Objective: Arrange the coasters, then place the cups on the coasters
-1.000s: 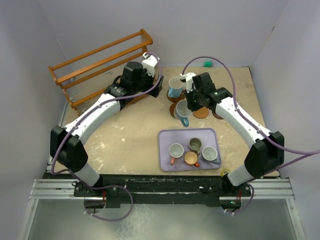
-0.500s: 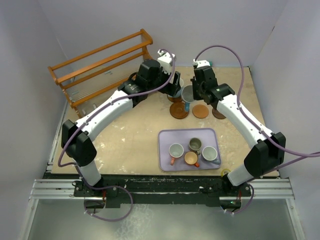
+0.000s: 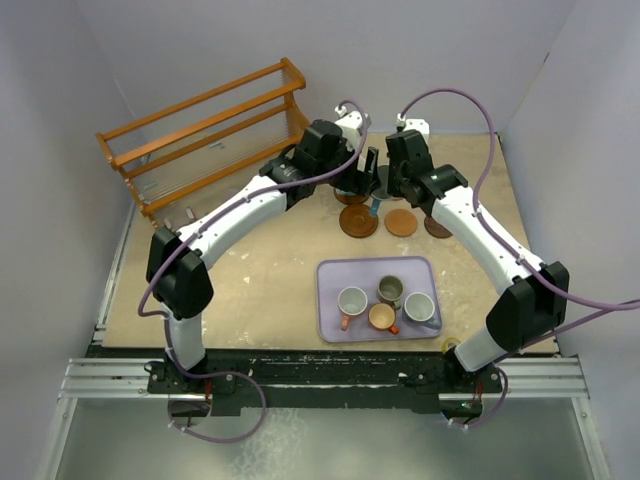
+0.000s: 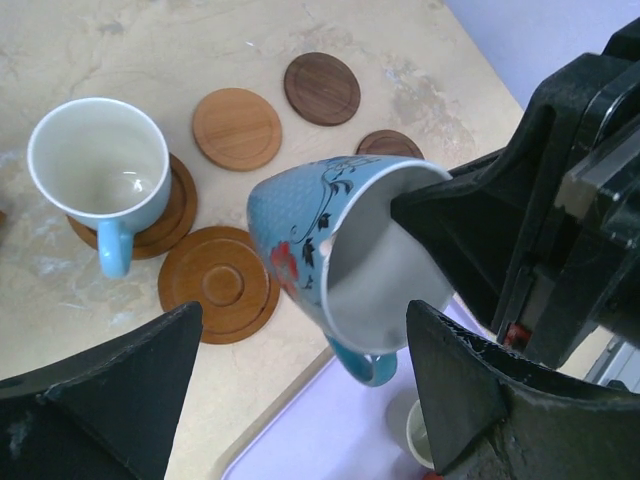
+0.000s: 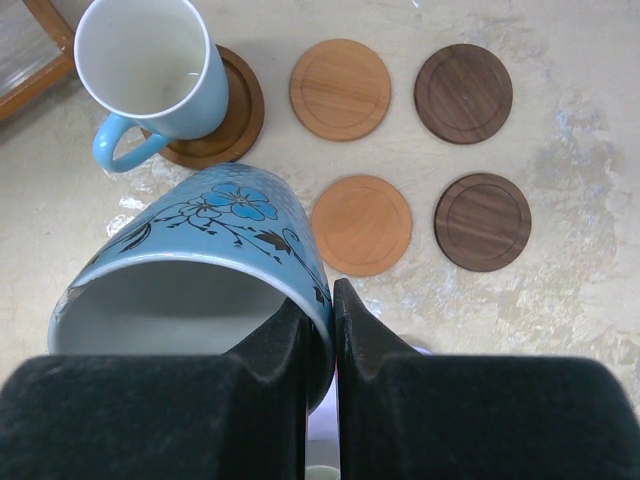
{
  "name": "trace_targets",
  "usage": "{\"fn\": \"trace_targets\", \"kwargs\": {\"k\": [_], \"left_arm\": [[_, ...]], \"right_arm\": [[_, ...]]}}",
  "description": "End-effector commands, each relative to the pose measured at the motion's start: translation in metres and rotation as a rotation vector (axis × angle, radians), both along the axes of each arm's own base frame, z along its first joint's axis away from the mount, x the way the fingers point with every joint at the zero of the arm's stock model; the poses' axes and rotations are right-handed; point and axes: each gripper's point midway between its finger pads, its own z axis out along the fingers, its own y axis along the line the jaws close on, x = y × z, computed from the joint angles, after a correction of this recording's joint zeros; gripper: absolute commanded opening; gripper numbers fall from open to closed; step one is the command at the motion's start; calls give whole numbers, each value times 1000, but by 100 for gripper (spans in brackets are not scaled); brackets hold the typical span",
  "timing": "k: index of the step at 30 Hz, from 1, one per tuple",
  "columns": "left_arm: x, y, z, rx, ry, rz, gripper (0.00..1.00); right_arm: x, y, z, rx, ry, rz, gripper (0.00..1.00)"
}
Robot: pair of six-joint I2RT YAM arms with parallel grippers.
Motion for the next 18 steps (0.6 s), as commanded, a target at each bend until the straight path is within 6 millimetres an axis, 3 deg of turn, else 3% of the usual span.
{"fn": "trace_targets", "kwargs": {"k": [1,18], "left_arm": [[0,-16,26,-67,-18,-20,79],[18,-27,1,-3,15,33,45]], "right_arm": [[9,5,44,78,-130,-46,0],[2,11,53,108,-152,-48,0]]}}
